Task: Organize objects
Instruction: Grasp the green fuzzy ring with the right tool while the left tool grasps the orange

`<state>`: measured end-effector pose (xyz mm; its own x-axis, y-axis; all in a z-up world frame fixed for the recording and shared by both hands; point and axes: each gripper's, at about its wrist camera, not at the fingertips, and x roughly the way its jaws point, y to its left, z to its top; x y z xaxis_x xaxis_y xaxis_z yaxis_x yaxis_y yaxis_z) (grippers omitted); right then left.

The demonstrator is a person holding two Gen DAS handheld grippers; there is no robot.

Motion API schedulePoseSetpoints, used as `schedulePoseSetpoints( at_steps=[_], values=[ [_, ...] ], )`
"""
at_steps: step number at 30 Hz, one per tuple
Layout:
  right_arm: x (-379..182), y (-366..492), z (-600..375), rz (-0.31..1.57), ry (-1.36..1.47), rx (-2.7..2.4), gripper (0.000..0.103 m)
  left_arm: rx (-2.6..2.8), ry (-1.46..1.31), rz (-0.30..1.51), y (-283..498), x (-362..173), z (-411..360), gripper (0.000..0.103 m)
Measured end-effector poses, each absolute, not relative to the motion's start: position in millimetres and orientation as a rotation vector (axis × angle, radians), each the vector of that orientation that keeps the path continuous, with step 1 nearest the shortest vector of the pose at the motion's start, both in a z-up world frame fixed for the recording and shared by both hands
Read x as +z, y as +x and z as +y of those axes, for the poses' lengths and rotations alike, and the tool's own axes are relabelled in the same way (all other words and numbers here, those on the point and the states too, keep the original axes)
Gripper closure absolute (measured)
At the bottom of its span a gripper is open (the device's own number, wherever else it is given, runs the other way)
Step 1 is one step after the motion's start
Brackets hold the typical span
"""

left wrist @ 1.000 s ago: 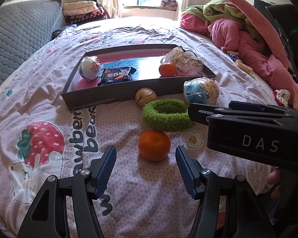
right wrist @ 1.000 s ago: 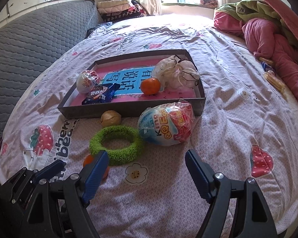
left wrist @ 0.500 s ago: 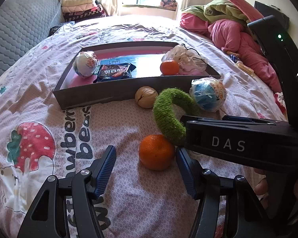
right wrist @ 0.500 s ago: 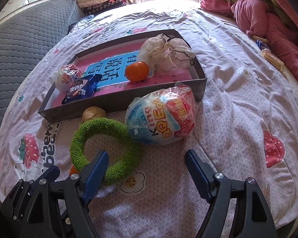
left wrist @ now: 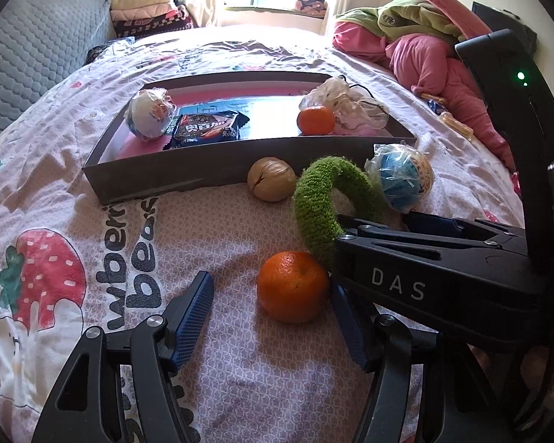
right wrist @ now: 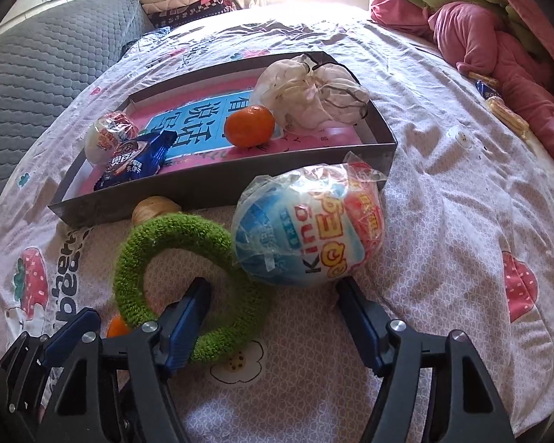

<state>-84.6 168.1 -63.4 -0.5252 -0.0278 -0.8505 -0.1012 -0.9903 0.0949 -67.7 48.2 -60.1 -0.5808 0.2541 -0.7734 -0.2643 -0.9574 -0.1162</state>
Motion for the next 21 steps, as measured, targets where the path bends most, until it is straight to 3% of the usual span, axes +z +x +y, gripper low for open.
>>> schedulePoseSetpoints(
  at_steps=[4, 6, 8, 12, 15, 18, 21],
  values=[
    [-62, -84, 165, 0.149, -1.475, 2.736, 0.044, 2.564, -1.253, 0.023, -71, -62, 51, 0.037],
    [-62, -83, 164, 0.119, -1.464, 2.775, 0.063, 2.564, -1.257, 0.02, -72, -64, 52, 0.037],
    [-62, -82, 164, 0.127, -1.469, 2.808, 0.071, 2.566, -1.257, 0.015, -73, -65, 52, 0.037],
    [-61, -79, 168, 0.152, -1.458, 2.837, 0.08, 2.569, -1.243, 0.021, -74, -65, 53, 0.04],
    [-60, -76, 171, 0.18, -1.449, 2.856, 0.087, 2.558, -1.237, 0.033, -73, -65, 55, 0.051],
    [-59, -73, 173, 0.191, -1.45, 2.873, 0.088, 2.535, -1.228, 0.025, -71, -64, 57, 0.063],
    [-59, -69, 175, 0.204, -1.452, 2.886, 0.089, 2.54, -1.224, 0.042, -70, -63, 58, 0.063]
  ],
)
